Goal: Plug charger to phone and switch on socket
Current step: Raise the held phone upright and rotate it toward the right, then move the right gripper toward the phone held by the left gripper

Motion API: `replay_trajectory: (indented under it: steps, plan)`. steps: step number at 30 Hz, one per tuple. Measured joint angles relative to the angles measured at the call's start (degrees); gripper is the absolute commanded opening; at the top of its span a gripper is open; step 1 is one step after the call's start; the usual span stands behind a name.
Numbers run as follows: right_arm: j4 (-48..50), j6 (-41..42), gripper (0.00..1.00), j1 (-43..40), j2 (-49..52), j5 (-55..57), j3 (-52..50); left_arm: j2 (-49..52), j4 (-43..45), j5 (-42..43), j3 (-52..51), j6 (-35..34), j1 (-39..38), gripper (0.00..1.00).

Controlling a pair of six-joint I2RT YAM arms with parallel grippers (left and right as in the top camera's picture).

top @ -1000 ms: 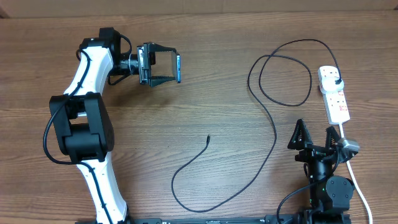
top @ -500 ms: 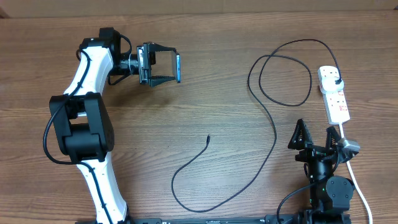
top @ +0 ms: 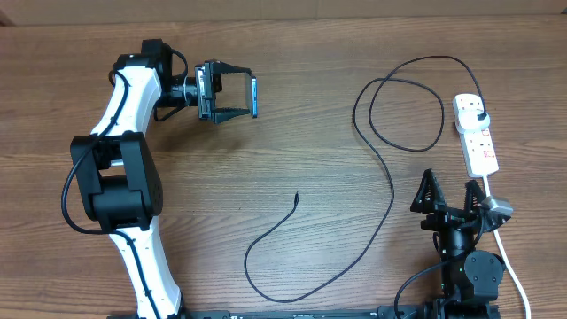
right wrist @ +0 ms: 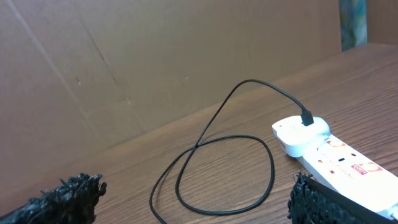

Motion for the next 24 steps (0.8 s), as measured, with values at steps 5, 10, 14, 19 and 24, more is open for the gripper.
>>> replay_trajectory:
  steps: [5, 10, 14, 19, 24]
  plan:
    - [-0.1, 0.0, 1.0, 0.0, 0.0, -0.6, 0.0, 0.0, 0.0, 0.0, 0.0, 0.5, 0.0, 0.04]
    - [-0.3, 0.0, 1.0, 0.0, 0.0, -2.3, 0.0, 0.0, -1.6, -1.6, 0.0, 1.7, 0.0, 0.04]
    - [-1.2, 0.0, 1.0, 0.0, 0.0, -3.0, 0.0, 0.0, -4.1, -3.9, 0.0, 2.1, 0.0, 0.04]
    - [-6.4, 0.0, 1.0, 0.0, 0.0, -3.1, 1.1, 0.0, -4.3, -5.3, 0.0, 3.2, 0.0, 0.04]
    - [-13.6, 0.0, 1.0, 0.0, 0.4, -3.2, 6.1, 0.0, -4.3, -6.8, 0.0, 3.4, 0.0, 0.04]
